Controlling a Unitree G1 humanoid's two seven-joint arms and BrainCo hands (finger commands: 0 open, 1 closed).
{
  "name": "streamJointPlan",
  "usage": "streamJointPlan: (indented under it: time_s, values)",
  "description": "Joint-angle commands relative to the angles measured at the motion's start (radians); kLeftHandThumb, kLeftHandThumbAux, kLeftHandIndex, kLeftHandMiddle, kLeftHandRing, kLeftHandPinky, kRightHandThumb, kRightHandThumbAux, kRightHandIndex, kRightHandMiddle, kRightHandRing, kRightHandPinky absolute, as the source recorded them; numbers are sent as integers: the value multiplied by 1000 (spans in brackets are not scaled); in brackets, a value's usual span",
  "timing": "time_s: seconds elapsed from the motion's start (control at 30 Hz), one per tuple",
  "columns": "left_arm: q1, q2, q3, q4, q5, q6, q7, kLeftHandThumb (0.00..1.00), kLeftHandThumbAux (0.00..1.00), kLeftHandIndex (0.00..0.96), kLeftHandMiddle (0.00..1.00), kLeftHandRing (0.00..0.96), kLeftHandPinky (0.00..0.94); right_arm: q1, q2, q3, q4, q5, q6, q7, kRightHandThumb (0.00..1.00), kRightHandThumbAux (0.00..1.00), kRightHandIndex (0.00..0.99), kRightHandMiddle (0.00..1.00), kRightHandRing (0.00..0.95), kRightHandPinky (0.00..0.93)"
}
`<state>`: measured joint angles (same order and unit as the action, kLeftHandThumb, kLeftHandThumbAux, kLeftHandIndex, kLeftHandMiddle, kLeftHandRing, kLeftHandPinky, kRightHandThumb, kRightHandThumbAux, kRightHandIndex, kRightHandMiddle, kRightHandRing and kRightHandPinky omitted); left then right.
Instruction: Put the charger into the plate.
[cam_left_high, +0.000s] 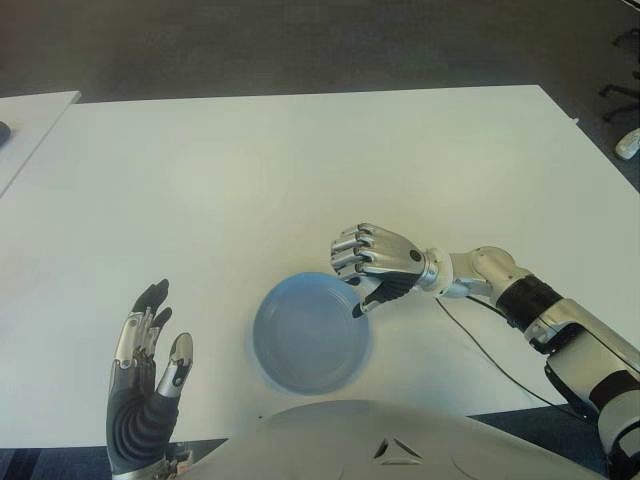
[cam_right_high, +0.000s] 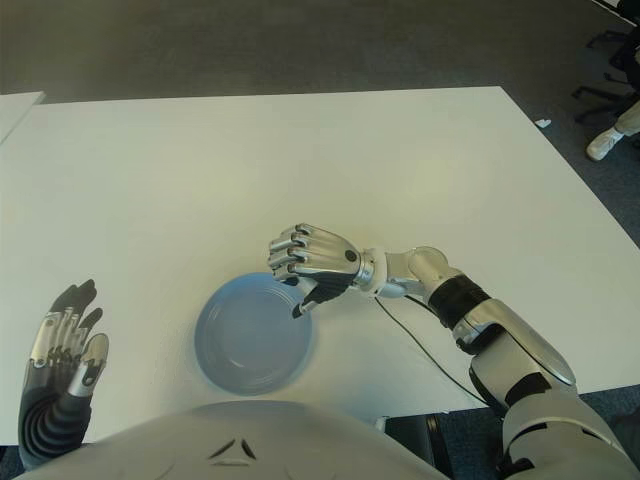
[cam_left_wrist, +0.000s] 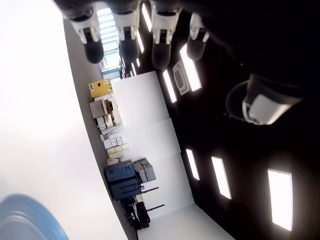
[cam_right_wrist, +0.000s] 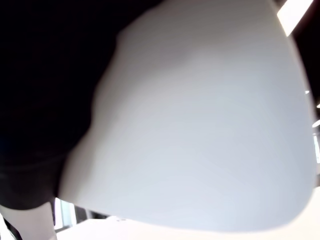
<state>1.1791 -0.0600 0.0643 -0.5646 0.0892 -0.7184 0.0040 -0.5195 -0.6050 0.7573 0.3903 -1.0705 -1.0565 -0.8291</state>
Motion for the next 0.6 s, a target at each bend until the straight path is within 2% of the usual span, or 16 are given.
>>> streamJointPlan:
  time_s: [0.03, 0.2, 0.43, 0.6]
  values:
    - [-58, 17, 2, 43, 11, -16, -8, 216, 450, 81, 100, 67, 82, 46, 18, -35, -60, 37, -21, 69, 416, 780, 791, 899, 892, 904]
    - [-92, 9, 4, 74, 29, -31, 1, 271, 444, 82, 95, 64, 83, 83, 44, -64, -95, 53, -34, 98, 430, 776, 789, 901, 895, 909]
    - [-132, 8, 3, 120, 45, -71, 3, 378, 443, 84, 99, 81, 116, 106, 67, -97, -134, 66, -50, 167, 411, 773, 837, 917, 907, 910]
    - [-149, 8, 1, 134, 70, -78, 2, 396, 439, 73, 92, 76, 92, 116, 104, -97, -148, 78, -56, 230, 419, 764, 852, 923, 916, 914]
